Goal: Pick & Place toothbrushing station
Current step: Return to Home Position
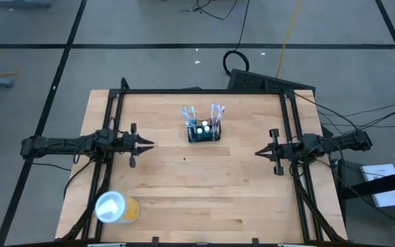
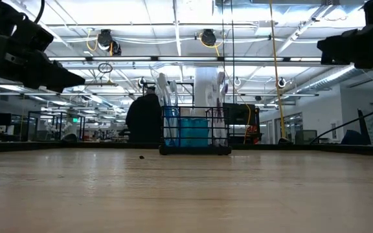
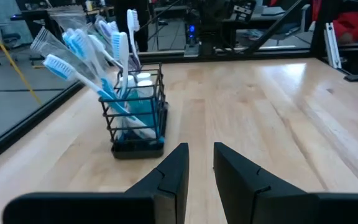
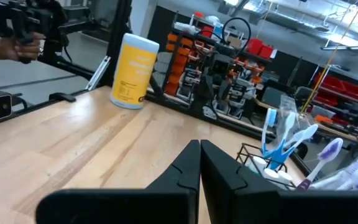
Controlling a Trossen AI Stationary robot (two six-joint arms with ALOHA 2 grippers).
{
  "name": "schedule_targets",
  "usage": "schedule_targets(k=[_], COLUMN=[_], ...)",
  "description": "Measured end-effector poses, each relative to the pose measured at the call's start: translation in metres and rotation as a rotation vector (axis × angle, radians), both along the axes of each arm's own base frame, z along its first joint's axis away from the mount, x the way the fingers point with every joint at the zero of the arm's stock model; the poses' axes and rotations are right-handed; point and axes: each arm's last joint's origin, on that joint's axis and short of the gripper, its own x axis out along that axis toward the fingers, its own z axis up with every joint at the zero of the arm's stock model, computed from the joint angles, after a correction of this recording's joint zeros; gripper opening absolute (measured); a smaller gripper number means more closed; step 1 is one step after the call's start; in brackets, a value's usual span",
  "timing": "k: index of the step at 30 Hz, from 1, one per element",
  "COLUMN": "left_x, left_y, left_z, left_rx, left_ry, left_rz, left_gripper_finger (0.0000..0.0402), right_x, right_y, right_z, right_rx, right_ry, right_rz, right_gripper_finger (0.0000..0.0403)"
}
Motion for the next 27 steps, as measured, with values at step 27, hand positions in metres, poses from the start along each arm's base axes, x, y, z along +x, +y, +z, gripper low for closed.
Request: schedule_targets(k=[27], left_x=[0.000], left_y=[-0.001], left_z=[0.002], left_rx=[0.052], left_ry=[-0.018], left_rz=[-0.035], left_gripper_finger=[0.0081], right_x=[0.003], right_y=[-0.019], right_z=[-0.004], right_rx=[-0.059], right_ry=[0.049], right_rz=[-0.251], right_gripper_finger=[0.0004])
